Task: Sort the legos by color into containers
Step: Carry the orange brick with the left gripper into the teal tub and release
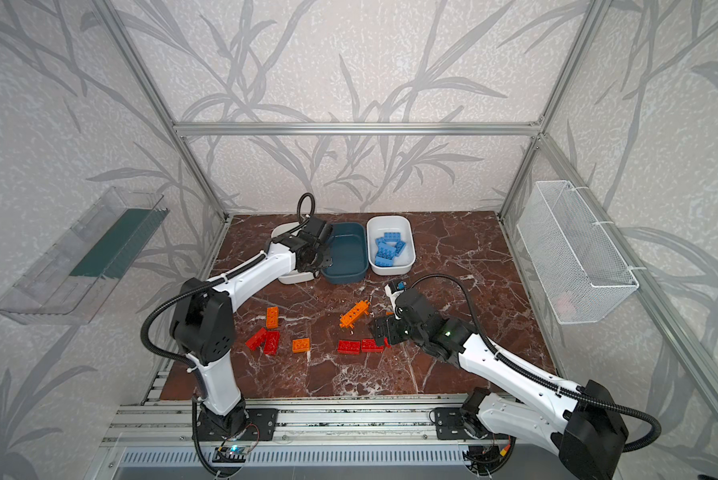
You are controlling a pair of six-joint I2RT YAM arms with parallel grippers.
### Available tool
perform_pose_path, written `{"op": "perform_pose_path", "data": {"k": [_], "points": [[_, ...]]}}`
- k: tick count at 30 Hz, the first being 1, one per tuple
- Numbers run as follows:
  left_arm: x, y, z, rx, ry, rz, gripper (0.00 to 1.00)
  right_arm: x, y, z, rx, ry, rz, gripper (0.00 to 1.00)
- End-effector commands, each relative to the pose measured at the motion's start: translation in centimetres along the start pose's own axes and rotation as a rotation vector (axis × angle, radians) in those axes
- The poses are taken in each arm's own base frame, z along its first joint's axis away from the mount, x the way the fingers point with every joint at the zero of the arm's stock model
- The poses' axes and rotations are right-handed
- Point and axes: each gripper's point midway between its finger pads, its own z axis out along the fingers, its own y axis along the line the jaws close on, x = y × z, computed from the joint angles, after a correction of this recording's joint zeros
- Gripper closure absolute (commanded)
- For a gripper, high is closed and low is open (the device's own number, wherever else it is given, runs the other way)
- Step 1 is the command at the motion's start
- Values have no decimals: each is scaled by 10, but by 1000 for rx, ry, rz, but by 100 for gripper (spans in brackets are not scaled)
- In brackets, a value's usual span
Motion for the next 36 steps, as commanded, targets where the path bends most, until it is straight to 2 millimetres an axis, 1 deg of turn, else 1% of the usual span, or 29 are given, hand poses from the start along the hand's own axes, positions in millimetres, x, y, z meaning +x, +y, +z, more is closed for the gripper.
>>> {"op": "perform_pose_path", "data": {"k": [1, 2, 3, 6, 7, 11, 13, 18, 19, 20, 22, 24, 26, 28, 30, 31, 32, 33, 36], "points": [[-8, -16, 20, -30, 40, 54, 81, 4, -10, -3, 20, -3, 14, 1], [-16, -22, 23, -40, 42, 67, 81, 3, -11, -4, 21, -5, 15, 1], [-18, -26, 33, -56, 59, 84, 81, 3, -13, -5, 25, -6, 17, 1], [-32, -46, 46, -28, 61, 92, 81, 0, -21, -8, 39, -13, 28, 1], [-35, -50, 52, -21, 66, 87, 80, -1, -23, -8, 40, -16, 35, 1], [-42, -58, 71, -3, 84, 54, 78, -1, -32, -7, 37, -21, 69, 1], [-42, -61, 82, 13, 94, 44, 76, -1, -36, -4, 36, -19, 83, 1], [-47, -74, 98, 87, 86, 23, 72, -2, -51, 3, 53, 6, 115, 1], [-49, -76, 101, 95, 76, 15, 69, -3, -54, 3, 50, 7, 126, 1], [-51, -78, 104, 108, 67, 7, 64, -4, -56, 4, 48, 6, 134, 1], [-55, -84, 106, 141, 60, 0, 45, -7, -60, 5, 46, 1, 145, 1], [-60, -85, 101, 147, 56, -1, 31, -10, -61, 6, 45, 1, 145, 1], [-64, -85, 91, 149, 50, 2, 23, -14, -61, 6, 43, 0, 134, 1], [-69, -82, 75, 151, 41, 1, 21, -19, -59, 5, 40, -1, 121, 1], [-69, -77, 59, 145, 34, 4, 21, -24, -55, 3, 25, -9, 112, 1], [-71, -74, 46, 146, 20, 4, 21, -26, -53, 3, 14, -12, 110, 1], [-65, -69, 37, 142, 17, 15, 22, -27, -50, 1, 2, -14, 107, 1], [-64, -65, 27, 142, -4, 19, 22, -28, -48, 0, -8, -19, 103, 1], [-46, -36, -3, 121, -39, 13, 22, -31, -47, -6, -3, -39, 84, 1]]}}
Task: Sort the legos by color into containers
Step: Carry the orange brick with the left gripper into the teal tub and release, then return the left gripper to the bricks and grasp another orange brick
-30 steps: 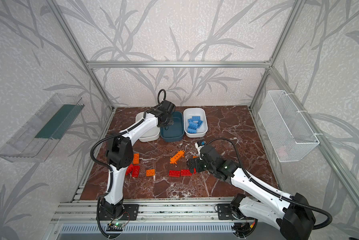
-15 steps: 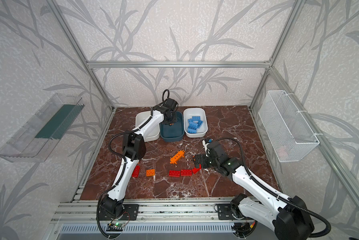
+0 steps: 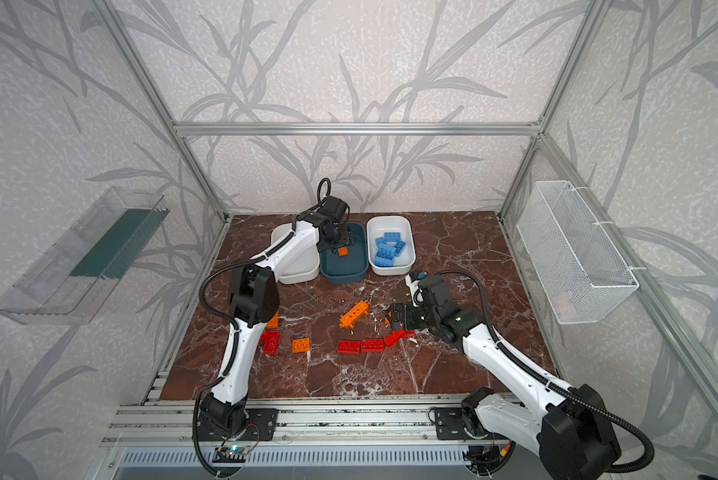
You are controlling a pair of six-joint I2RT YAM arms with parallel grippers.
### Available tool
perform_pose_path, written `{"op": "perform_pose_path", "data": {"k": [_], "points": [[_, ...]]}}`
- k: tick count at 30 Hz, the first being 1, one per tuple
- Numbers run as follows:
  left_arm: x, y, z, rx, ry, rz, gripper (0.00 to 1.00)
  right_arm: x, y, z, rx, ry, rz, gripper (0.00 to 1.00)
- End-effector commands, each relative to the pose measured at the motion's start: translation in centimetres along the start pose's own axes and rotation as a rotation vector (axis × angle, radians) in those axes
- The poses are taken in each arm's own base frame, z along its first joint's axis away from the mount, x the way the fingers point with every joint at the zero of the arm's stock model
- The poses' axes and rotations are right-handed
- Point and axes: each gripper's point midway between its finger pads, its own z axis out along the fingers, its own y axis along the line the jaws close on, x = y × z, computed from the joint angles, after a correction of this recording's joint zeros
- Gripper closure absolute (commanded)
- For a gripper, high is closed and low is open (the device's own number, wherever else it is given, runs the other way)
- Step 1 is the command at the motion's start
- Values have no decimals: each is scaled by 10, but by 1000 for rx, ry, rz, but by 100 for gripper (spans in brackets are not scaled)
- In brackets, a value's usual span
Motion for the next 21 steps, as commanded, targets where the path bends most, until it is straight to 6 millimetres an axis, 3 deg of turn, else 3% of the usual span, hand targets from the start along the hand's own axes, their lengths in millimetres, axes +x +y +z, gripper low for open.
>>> {"op": "perform_pose_path", "data": {"k": [1, 5, 11, 14, 21], "points": [[-7, 15, -66, 20, -138, -6, 22, -16, 11, -15, -26, -52, -45, 1], [39, 72, -97, -73, -146, -29, 22, -19, 20, -25, -56, -74, -57, 1], [111, 157, -106, -278, -105, -79, 22, -7, 47, -24, -102, -53, -96, 1], [136, 179, -97, -289, -56, -106, 22, 2, 63, -19, -122, -25, -117, 1], [162, 206, -81, -316, 3, -143, 24, 20, 82, -17, -89, 22, -169, 1]]}}
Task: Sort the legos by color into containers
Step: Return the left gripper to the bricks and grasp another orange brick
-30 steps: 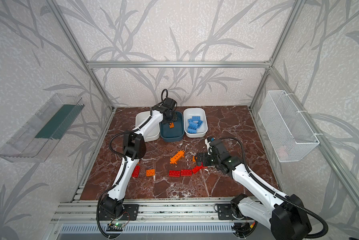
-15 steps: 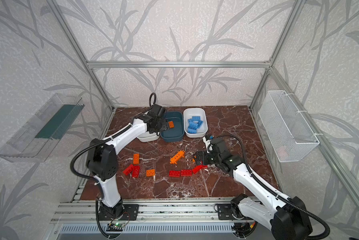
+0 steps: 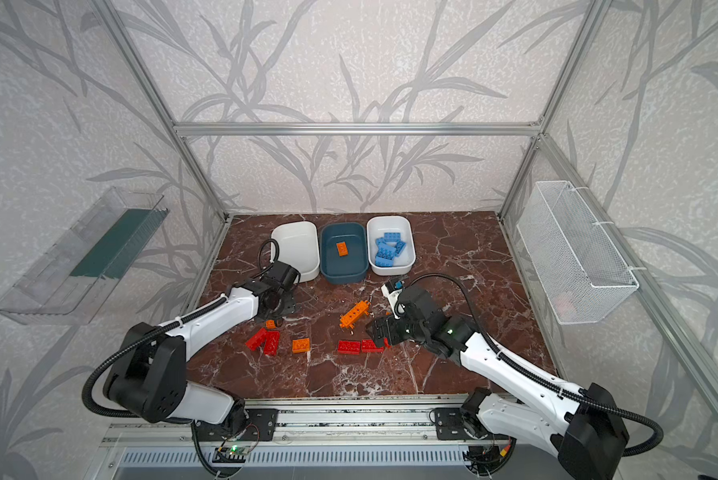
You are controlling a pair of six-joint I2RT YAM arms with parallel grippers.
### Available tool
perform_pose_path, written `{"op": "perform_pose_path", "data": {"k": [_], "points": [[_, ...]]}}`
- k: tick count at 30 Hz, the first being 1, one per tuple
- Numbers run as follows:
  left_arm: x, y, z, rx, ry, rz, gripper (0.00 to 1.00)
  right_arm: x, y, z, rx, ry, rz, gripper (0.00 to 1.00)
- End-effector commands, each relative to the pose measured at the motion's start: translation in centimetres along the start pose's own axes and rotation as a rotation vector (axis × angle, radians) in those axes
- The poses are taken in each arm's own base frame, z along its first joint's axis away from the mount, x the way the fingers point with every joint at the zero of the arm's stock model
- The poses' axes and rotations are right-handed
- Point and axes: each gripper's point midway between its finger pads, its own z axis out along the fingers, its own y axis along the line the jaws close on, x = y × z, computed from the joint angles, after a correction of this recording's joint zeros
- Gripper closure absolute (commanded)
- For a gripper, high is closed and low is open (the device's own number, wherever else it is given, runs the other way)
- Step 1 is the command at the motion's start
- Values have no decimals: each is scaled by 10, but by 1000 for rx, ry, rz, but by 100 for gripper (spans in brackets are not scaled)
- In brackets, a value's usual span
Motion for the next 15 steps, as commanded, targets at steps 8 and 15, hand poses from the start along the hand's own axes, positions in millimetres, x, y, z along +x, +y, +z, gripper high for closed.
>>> {"op": "perform_pose_path", "data": {"k": [8, 15], "points": [[2, 5, 26, 78, 53, -105, 24, 0, 4, -6, 50, -14, 36, 1], [12, 2, 39, 97, 94, -114, 35, -4, 4, -9, 60, -28, 49, 1]]}}
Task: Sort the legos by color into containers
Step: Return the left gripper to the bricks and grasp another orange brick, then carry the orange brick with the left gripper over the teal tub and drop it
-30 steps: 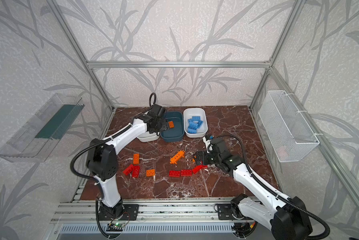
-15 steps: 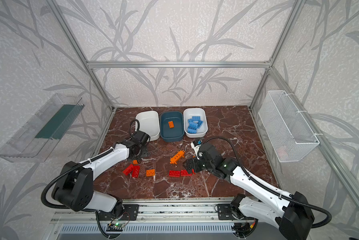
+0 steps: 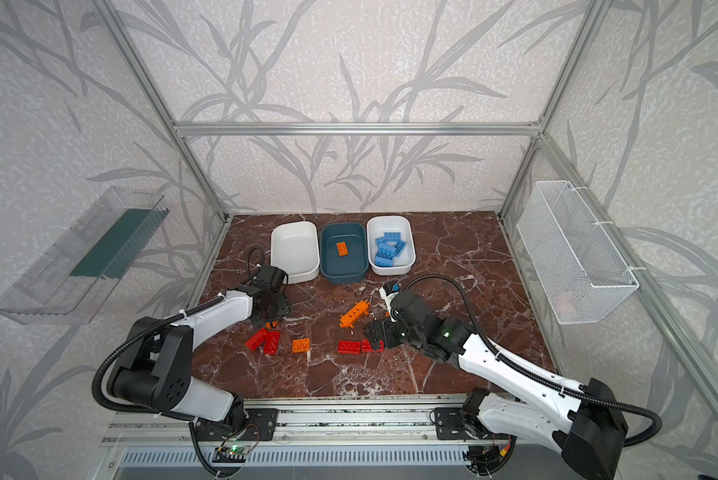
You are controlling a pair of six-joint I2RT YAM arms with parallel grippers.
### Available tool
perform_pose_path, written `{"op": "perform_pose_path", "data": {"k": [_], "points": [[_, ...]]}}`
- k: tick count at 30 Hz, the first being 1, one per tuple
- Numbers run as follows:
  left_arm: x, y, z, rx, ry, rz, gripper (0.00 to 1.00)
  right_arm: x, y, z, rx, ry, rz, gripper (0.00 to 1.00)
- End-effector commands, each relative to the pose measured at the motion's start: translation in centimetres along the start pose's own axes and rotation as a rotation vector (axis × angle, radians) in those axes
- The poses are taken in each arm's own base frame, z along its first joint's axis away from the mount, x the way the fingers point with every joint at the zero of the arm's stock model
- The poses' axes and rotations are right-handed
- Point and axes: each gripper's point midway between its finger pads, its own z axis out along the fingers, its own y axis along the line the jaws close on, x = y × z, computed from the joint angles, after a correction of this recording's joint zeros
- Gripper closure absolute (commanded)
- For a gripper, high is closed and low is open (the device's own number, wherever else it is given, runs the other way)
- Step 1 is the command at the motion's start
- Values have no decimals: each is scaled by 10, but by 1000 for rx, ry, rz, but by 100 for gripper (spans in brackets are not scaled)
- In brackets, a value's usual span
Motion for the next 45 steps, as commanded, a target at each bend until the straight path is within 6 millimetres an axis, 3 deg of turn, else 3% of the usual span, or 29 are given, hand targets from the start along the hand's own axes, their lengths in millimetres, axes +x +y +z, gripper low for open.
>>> {"op": "perform_pose_path", "data": {"k": [1, 5, 8, 15, 21, 26, 30, 37, 45], "points": [[6, -2, 5, 13, 22, 1, 40, -9, 2, -7, 7, -35, 15, 1], [6, -3, 5, 9, 33, 9, 59, -7, -1, -4, 19, -39, 17, 1], [3, -6, -1, 9, 33, 22, 67, -6, -2, -2, 26, -31, 7, 1], [-15, -25, -35, 0, -44, 78, 74, -9, -5, -3, 35, -51, 8, 1], [-37, -75, -68, 44, -116, 144, 75, -7, -11, -7, 49, -70, 10, 1], [-60, -130, -79, 90, -142, 201, 74, -6, -14, -13, 33, -87, 32, 1], [-77, -173, -74, 110, -146, 239, 75, -8, -21, -18, 44, -100, 40, 1], [-102, -232, -45, 121, -122, 265, 75, -8, -40, -13, 48, -99, 97, 1], [-119, -261, -4, 74, -83, 289, 75, -13, -60, 0, 53, -76, 153, 1]]}}
